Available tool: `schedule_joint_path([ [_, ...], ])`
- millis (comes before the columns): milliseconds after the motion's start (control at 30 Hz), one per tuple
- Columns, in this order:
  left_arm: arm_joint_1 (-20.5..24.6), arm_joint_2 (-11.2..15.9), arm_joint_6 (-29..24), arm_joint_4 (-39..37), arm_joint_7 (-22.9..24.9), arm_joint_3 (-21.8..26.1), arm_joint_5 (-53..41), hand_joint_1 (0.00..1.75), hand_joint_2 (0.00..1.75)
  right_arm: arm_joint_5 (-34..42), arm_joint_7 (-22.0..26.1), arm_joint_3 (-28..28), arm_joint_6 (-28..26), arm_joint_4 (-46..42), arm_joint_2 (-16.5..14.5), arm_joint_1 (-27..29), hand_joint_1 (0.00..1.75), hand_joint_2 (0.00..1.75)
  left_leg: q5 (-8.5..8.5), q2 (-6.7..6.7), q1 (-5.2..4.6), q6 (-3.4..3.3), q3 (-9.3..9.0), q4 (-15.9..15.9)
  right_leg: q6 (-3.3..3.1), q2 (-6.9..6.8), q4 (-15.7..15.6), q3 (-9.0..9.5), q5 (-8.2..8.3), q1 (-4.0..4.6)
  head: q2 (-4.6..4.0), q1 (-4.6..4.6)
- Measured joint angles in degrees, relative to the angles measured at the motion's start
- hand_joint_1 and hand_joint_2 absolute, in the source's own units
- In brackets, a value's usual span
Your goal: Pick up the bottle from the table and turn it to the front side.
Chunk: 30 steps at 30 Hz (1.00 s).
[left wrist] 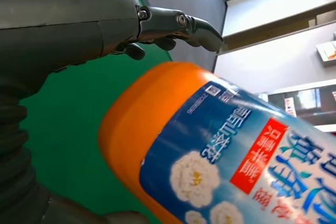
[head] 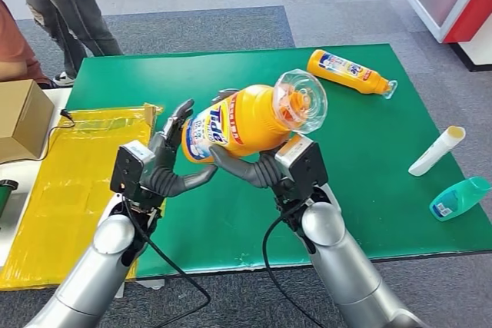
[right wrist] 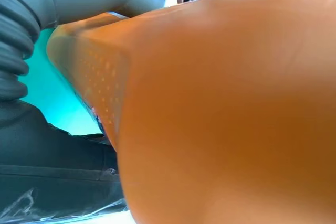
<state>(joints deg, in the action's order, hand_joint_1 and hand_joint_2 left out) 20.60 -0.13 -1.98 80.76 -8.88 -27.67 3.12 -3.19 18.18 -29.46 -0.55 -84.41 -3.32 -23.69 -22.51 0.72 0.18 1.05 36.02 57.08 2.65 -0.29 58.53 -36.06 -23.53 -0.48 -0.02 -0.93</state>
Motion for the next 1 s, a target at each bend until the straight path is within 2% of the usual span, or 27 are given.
schedule_joint_path([
  [367,1.21,1.58,-0.16,-1.27,1.69,-0.81,-4.52,0.00,1.75,-0.11,-0.15,0.00,0.53,0.00,0.00,-0.17,1.75,1.75,0.00,0.00,0.00,0.00,0.00,0.00,0.00,0.00,0.00,0.00,0.00,0.00,0.00,0.00],
  [633,1.39,1.86,-3.14,-1.37,2.10,-0.91,-12.00,0.00,1.75,-0.68,-0.24,0.00,1.37,0.05,0.00,-0.14,1.75,1.75,0.00,0.00,0.00,0.00,0.00,0.00,0.00,0.00,0.00,0.00,0.00,0.00,0.00,-0.01],
  [1000,1.39,1.85,-3.53,-1.37,2.10,-0.87,-13.18,0.00,1.75,-0.80,-0.33,0.00,1.43,0.15,0.00,-0.11,1.75,1.75,0.00,0.00,0.00,0.00,0.00,0.00,0.00,0.00,0.00,0.00,0.00,0.00,0.00,-0.01],
])
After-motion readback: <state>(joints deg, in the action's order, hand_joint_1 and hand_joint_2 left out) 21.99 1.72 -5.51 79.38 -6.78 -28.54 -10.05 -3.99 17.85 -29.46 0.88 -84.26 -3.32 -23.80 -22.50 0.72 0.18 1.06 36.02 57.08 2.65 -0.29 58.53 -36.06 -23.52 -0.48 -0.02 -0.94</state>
